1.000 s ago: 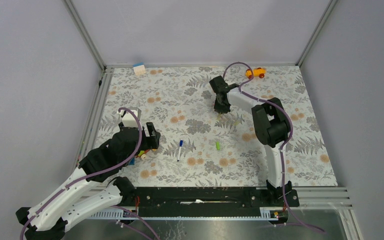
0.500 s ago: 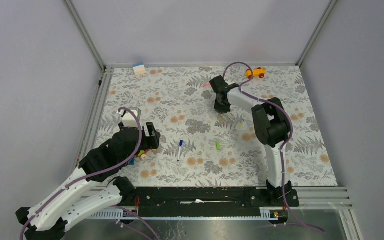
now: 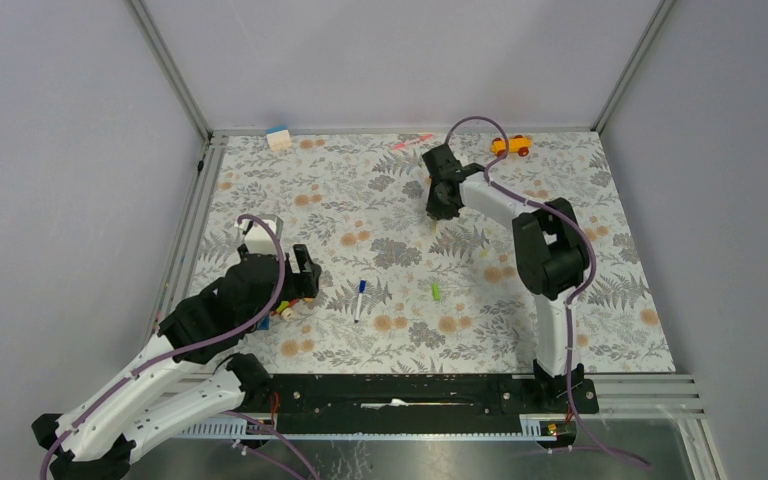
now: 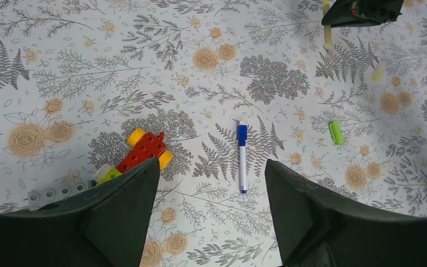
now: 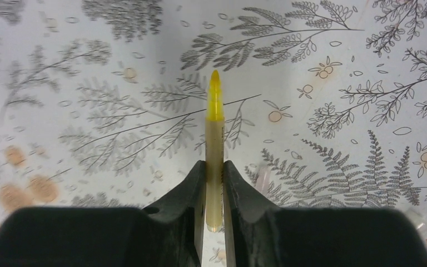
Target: Insert the pens into the pen caps
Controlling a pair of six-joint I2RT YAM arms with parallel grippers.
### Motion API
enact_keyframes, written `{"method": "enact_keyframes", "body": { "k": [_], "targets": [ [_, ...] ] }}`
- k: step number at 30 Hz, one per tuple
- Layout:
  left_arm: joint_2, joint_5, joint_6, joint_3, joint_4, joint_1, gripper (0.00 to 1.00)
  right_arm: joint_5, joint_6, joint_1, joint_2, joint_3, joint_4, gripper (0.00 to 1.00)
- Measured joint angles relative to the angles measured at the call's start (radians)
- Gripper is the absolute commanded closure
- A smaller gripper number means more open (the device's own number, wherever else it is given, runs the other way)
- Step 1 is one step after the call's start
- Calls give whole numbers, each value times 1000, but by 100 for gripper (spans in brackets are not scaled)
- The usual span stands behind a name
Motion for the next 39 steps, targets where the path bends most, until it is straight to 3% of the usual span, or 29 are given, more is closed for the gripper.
{"method": "enact_keyframes", "body": {
  "k": [10,24,31,39],
  "targets": [
    [0,0,0,0,0,0,24,-52,-42,0,-195,-105,129,100],
    [8,1,0,0,1,0,24,-13,-140,-3,-621,-445,319,100],
    [79,32,-2,0,24,0,25,-64,-187,-41,-752,-594,401,100],
    [223,160,-5,45,142,0,26,-184,-239,-55,-931,-722,457,100]
  ]
}}
